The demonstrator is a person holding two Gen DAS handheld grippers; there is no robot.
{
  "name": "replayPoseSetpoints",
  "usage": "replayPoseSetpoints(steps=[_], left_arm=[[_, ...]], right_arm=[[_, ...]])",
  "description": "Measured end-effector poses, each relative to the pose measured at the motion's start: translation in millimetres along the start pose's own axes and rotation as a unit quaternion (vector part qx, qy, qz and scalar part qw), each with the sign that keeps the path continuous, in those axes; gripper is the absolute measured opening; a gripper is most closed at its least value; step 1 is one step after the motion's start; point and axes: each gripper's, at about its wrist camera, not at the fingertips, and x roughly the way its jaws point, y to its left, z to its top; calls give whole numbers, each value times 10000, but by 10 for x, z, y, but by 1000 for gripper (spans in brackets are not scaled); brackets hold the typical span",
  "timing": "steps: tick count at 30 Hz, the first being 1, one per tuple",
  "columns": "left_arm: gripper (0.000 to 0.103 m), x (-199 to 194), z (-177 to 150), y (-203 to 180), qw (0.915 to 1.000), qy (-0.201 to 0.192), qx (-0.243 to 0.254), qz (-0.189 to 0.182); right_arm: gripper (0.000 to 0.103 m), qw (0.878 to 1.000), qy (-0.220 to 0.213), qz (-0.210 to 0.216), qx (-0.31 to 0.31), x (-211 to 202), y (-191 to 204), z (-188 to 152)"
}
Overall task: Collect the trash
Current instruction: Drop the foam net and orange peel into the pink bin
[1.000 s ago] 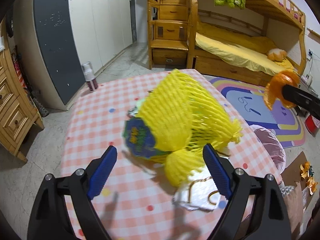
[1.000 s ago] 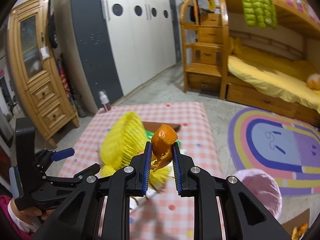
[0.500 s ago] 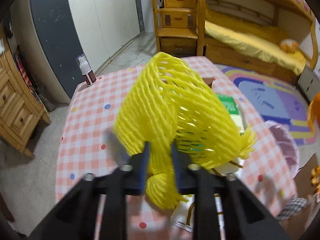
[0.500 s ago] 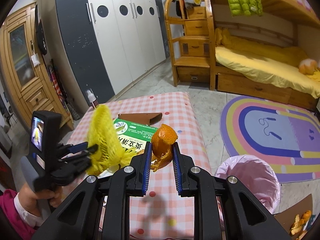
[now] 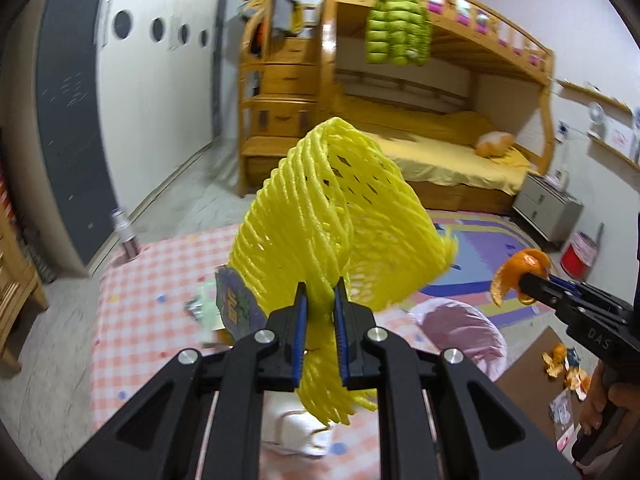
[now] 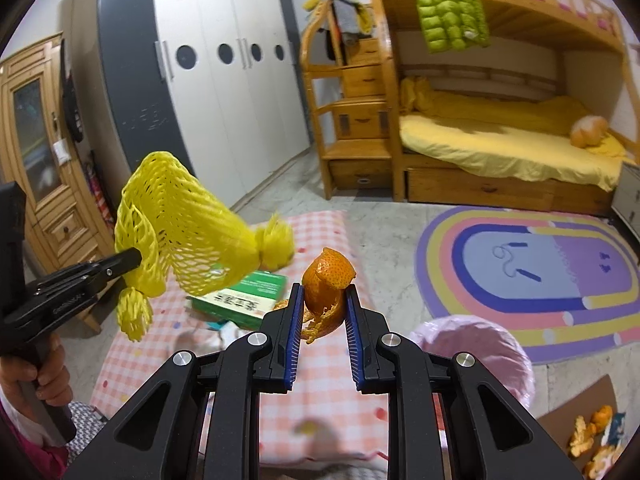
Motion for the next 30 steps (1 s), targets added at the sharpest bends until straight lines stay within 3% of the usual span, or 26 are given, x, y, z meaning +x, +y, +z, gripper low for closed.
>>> replayPoseSetpoints(steps=[8, 12, 20, 27, 28, 30], left_arm=[[11, 419, -137, -868, 9942, 305, 564, -858], [11, 665, -173, -1197, 9898, 475, 743, -1119], [11, 1333, -167, -1550, 9857, 969, 650, -1216], [12, 1724, -149, -1872, 9816, 1138, 770, -1328], [13, 1764, -154, -1904, 9808, 1162, 797, -1350], [26, 1846, -175, -1960, 9789, 1230, 861, -1387]], right_arm=[[21, 9962, 158, -756, 394, -198, -591, -280], [21, 9916, 272, -1069, 673, -223, -912, -413], [21, 9824, 624, -1348, 1136, 41, -1449, -656], [23, 9771, 932, -1375, 1331, 387, -1715, -833], [25, 9768, 946, -1370, 1348, 430, -1740, -845], [30, 9762, 1021, -1342, 1368, 510, -1786, -853]])
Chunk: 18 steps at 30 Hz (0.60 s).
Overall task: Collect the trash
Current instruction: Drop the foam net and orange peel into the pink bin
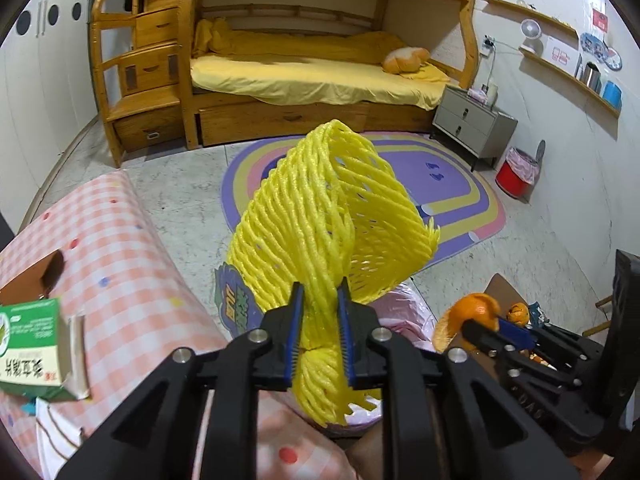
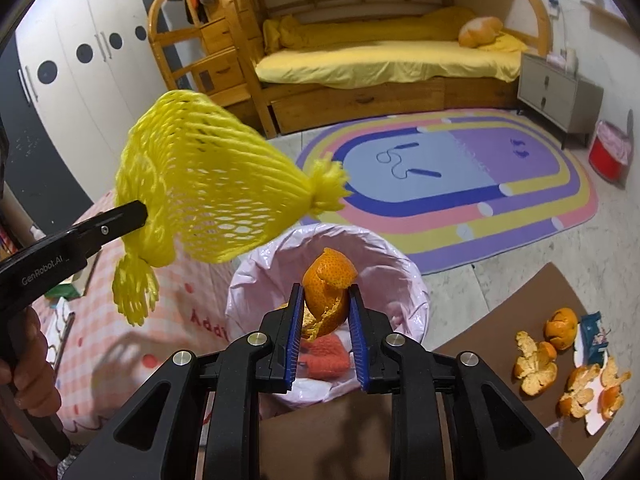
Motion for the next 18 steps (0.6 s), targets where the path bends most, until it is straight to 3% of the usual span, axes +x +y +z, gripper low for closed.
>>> replayPoseSetpoints(steps=[1, 2, 9, 18], left_arm=[[46, 24, 4, 3, 10000, 33, 12, 9], [58, 38, -3, 3, 10000, 22, 1, 27], [60, -86, -110, 289, 9991, 16, -303, 284], [61, -767, -278, 624, 9947, -303, -517, 835]], right_arm=[[41, 10000, 56, -13, 37, 48, -16, 2], [45, 9999, 70, -46, 88, 72, -35, -2], [46, 9996, 92, -1, 270, -12, -72, -56], [46, 9991, -316, 289, -6, -467, 331, 29]])
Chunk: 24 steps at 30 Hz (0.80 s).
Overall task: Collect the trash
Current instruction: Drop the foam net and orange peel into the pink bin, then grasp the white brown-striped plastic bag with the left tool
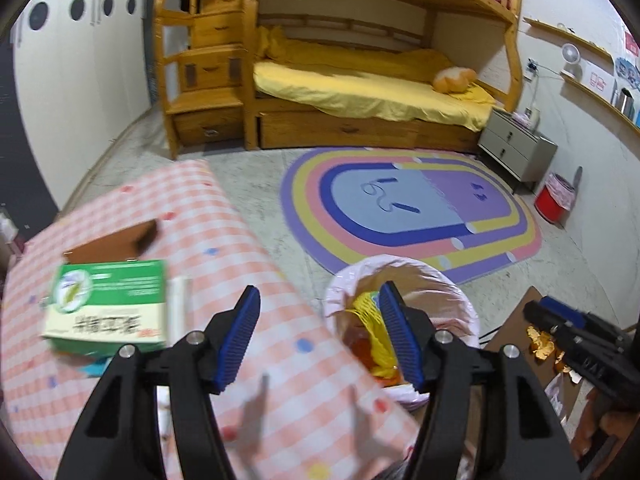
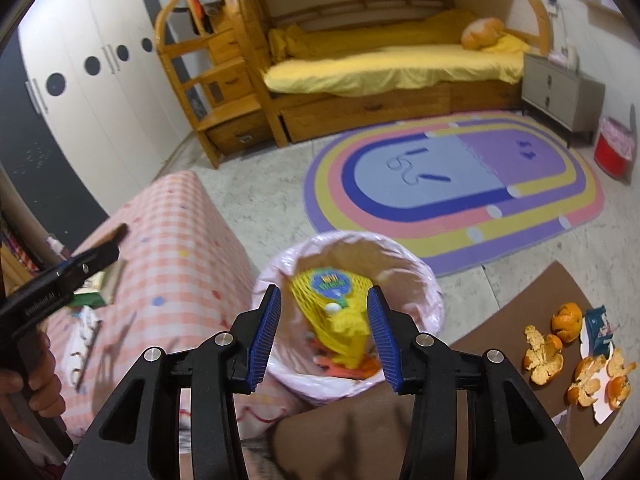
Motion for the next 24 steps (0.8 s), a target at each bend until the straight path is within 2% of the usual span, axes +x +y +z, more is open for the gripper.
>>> replayPoseSetpoints(steps=[9, 13, 18, 24], left_arm=[[66, -711, -244, 640, 9967, -330, -225, 708], [75, -904, -454, 968, 9937, -317, -364, 1008], [78, -900, -797, 1342, 9914, 42, -675, 1118], [78, -649, -1100, 1475, 9894, 527, -783, 1104]], right_arm=[[46, 9968, -209, 368, -674, -327, 705, 58], [46, 9934, -174, 531, -1001, -369, 1052, 15], [46, 9891, 15, 668, -1316, -293, 1406, -72], [46, 9838, 266, 761, -1598, -129, 1674, -216]])
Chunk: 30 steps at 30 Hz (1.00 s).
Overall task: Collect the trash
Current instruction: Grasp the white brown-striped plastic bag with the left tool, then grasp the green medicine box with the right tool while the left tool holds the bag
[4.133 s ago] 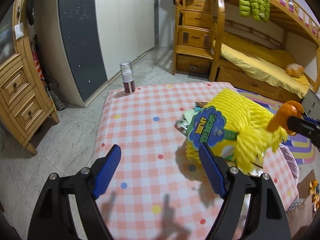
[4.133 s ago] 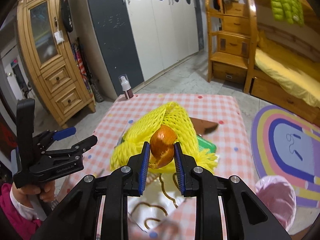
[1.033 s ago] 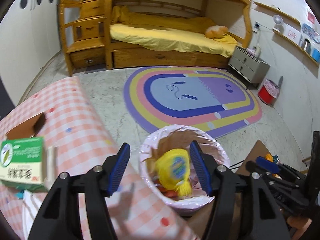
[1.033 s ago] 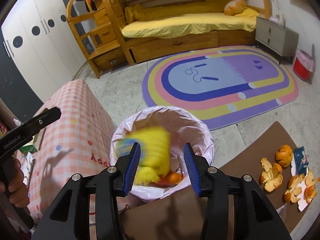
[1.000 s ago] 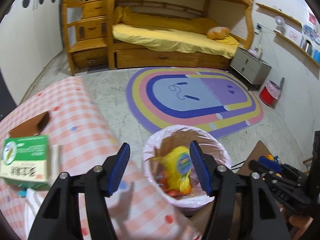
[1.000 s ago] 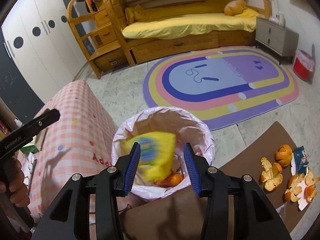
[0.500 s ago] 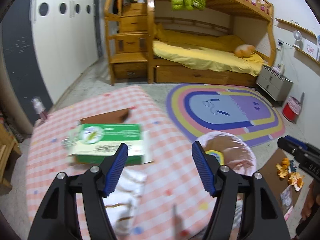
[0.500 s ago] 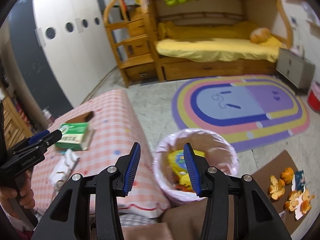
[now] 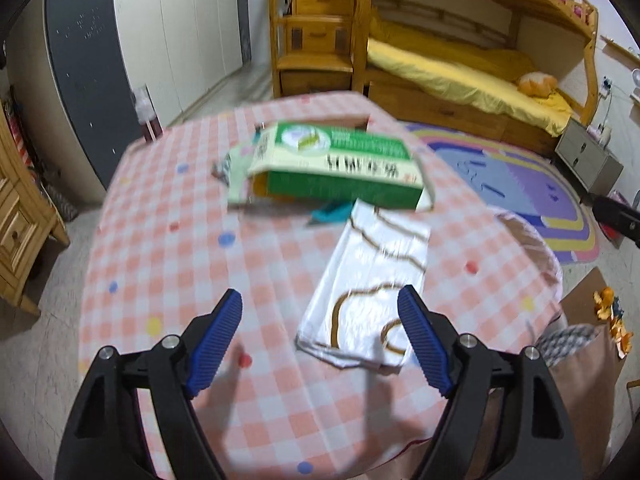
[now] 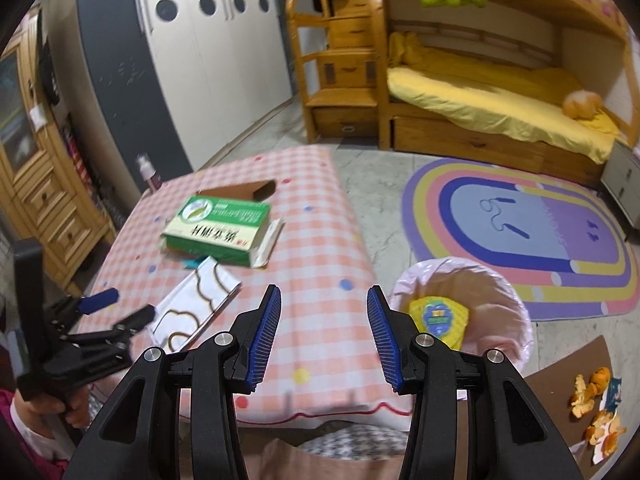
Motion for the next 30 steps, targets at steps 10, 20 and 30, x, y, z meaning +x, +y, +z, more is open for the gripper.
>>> replayPoseSetpoints(steps=[10, 20, 30], left_arm=[[88, 274, -56, -243, 9987, 330, 377, -98], [55, 349, -38, -296, 9971, 421, 589, -217], [7, -95, -132, -128, 9974, 69, 307, -642]], right_arm=[[45, 9997, 225, 48, -88, 196, 83, -75], [45, 9995, 295, 144, -42, 218, 62, -117], [46, 9986, 297, 322, -280, 187, 209, -121]])
